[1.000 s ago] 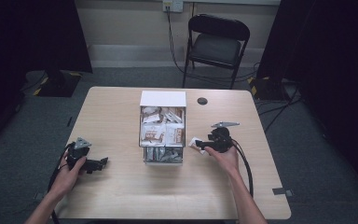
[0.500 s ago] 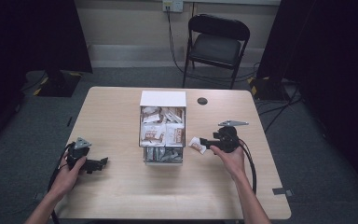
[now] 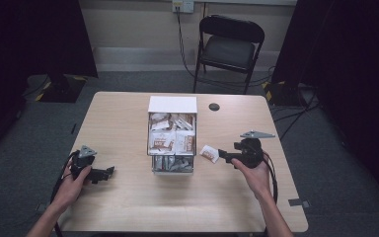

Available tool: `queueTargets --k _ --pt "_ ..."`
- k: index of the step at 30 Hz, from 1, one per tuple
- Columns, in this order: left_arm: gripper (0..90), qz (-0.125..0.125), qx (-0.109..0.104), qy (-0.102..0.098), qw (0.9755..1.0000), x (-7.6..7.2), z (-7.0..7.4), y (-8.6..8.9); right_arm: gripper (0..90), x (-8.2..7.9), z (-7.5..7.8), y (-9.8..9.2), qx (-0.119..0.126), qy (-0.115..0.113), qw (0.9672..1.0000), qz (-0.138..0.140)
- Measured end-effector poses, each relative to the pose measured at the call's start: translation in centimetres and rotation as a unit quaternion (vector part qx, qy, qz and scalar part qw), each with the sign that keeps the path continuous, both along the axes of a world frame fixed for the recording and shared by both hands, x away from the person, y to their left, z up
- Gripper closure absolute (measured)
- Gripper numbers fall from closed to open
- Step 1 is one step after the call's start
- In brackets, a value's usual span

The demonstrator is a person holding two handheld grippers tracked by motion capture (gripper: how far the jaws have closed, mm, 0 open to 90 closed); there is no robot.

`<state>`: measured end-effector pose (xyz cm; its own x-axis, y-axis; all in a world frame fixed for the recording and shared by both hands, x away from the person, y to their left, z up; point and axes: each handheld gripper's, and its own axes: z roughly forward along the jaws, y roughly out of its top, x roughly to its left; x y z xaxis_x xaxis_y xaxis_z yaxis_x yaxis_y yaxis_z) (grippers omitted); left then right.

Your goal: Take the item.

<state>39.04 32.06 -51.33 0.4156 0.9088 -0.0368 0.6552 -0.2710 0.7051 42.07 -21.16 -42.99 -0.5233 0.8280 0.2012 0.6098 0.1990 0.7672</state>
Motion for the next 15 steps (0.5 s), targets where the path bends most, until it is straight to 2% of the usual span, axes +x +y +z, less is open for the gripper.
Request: queueTargets --k 4,6,8,15 --pt "0.0 0.000 0.000 0.000 1.0000 0.0 0.0 0.0 20.6 -1.2 0.7 -0.8 -0.010 -0.010 0.9997 -0.022" --pt "0.0 0.000 0.000 0.000 1.0000 0.0 0.0 0.0 23.6 -1.6 0.8 -1.2 -0.011 -0.008 0.9995 -0.029" --pt "0.0 -0.001 0.000 0.001 1.0000 0.0 0.0 0.0 24.2 -2.0 0.7 -1.5 -0.029 -0.005 0.9986 -0.044" --pt "0.0 0.000 0.000 0.000 1.0000 0.0 0.0 0.0 21.7 -3.2 0.1 -3.5 -0.038 0.000 0.9968 -0.071"
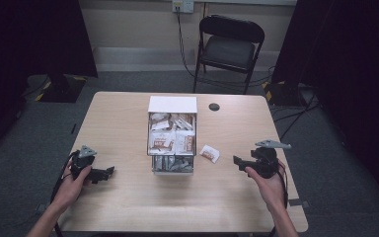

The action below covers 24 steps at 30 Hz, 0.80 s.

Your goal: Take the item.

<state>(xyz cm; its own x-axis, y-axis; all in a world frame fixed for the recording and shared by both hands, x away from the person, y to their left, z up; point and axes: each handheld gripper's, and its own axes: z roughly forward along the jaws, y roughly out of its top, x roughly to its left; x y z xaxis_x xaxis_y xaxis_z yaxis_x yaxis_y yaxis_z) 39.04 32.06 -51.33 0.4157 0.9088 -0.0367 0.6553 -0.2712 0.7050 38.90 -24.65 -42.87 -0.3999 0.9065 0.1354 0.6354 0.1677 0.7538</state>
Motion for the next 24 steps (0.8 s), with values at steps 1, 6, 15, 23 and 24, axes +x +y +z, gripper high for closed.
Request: queueTargets --k 1,6,15,23,24 --pt "0.0 0.000 0.000 0.000 1.0000 0.0 0.0 0.0 21.5 -0.2 -0.1 -0.3 -0.001 0.003 1.0000 -0.004" --pt "0.0 0.000 0.000 0.000 1.0000 0.0 0.0 0.0 21.0 -0.8 -1.1 -2.2 -0.010 0.013 0.9995 -0.025" --pt "0.0 -0.001 0.000 0.001 1.0000 0.0 0.0 0.0 21.8 -0.4 -4.5 -5.2 -0.032 0.066 0.9937 -0.085" --pt "0.0 0.000 0.000 0.000 1.0000 0.0 0.0 0.0 19.9 -0.6 -6.0 -5.7 -0.081 0.070 0.9886 -0.105" --pt "0.0 0.000 0.000 0.000 1.0000 0.0 0.0 0.0 19.9 -0.7 -6.1 -5.5 -0.091 0.066 0.9878 -0.108"
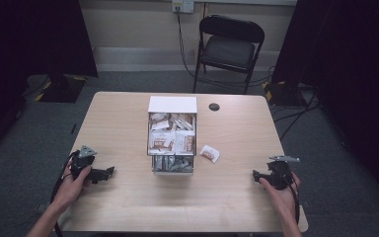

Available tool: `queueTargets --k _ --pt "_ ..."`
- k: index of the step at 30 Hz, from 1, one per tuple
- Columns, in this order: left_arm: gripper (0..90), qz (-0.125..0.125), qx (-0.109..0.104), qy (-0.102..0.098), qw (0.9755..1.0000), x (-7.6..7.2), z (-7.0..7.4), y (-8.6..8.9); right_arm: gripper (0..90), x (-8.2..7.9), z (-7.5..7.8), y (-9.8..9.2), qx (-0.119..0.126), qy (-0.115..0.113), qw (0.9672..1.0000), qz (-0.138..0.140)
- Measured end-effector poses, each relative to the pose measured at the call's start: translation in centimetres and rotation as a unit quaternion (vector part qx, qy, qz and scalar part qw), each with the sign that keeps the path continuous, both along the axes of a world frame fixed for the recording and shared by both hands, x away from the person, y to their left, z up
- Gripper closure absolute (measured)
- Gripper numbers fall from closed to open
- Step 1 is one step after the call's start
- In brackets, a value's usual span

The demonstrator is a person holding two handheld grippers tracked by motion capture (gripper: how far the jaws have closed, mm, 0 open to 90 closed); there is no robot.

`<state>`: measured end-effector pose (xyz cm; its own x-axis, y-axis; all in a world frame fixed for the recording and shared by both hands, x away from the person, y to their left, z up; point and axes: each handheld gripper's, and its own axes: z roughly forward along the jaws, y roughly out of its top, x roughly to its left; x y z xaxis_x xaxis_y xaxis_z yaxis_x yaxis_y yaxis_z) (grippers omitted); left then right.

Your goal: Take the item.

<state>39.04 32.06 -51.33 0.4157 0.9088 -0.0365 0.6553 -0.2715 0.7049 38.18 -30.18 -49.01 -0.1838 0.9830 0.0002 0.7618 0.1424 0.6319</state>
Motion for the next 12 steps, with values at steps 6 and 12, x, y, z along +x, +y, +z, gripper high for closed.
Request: queueTargets --k 6,12 --pt "0.0 0.000 0.000 0.000 1.0000 0.0 0.0 0.0 14.2 -0.4 -0.6 0.4 -0.006 -0.028 0.9994 -0.020" --pt "0.0 0.000 0.000 0.000 1.0000 0.0 0.0 0.0 12.1 -0.7 -1.2 0.4 -0.001 -0.057 0.9981 -0.020"
